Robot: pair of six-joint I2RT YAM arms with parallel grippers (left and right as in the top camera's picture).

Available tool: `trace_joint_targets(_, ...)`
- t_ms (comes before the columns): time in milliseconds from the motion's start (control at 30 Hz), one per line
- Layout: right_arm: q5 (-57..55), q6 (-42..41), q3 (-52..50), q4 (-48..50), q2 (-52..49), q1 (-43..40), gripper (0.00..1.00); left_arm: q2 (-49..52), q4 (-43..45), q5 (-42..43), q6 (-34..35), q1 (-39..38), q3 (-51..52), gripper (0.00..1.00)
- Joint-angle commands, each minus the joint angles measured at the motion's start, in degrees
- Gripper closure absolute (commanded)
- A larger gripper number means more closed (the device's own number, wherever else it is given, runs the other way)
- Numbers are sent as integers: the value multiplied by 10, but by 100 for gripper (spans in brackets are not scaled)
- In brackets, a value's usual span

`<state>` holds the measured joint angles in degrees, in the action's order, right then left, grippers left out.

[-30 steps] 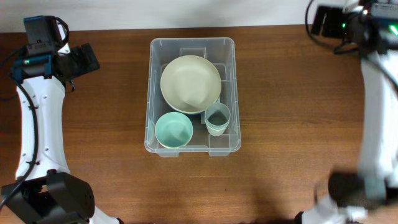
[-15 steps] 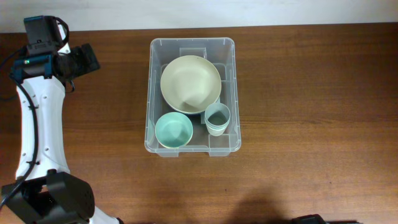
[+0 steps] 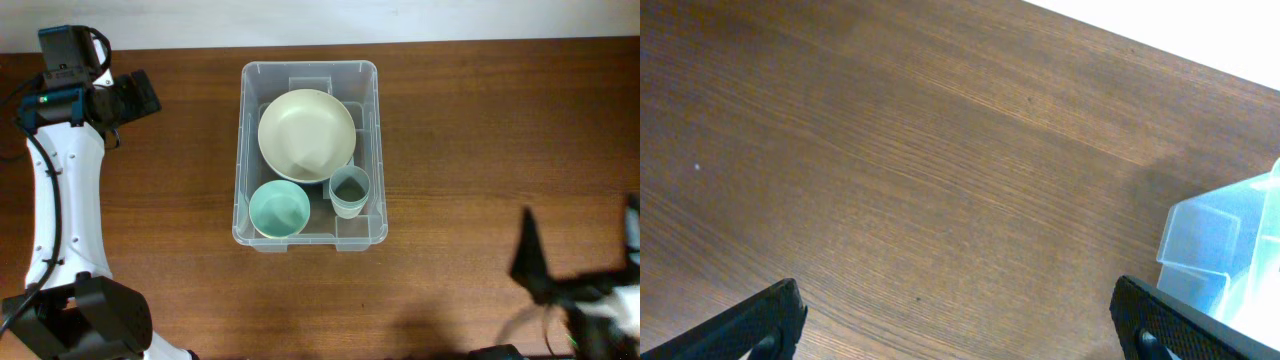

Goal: Pack container

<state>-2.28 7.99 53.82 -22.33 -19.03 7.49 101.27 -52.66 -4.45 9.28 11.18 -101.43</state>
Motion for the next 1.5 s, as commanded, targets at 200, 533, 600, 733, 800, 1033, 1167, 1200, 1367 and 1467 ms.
trace_joint_targets(200,8,35,-362,340,48,-3,1,3,1,2,3,0,-12,0)
trace_joint_targets(533,8,5,-476,346,166,-5,1,3,1,2,3,0,-12,0)
trace_joint_targets(600,7,2,-492,346,174,-5,1,3,1,2,3,0,-12,0)
trace_joint_targets(733,3,-17,-525,349,188,-4,1,3,1,2,3,0,-12,0)
trace_joint_targets(800,3,-28,-535,351,188,-4,1,3,1,2,3,0,-12,0)
trace_joint_targets(1033,4,-33,-535,318,188,-38,1,3,1,2,3,0,-12,0)
trace_joint_targets(1167,0,-38,-535,287,188,-56,1,3,1,2,3,0,-12,0)
trace_joint_targets(1200,-1,-38,-535,279,188,-57,1,3,1,2,3,0,-12,0)
trace_joint_targets(1367,-1,-38,-535,224,188,-57,1,3,1,2,3,0,-12,0)
trace_joint_targets(1467,-1,-38,-535,206,188,-57,1,3,1,2,3,0,-12,0)
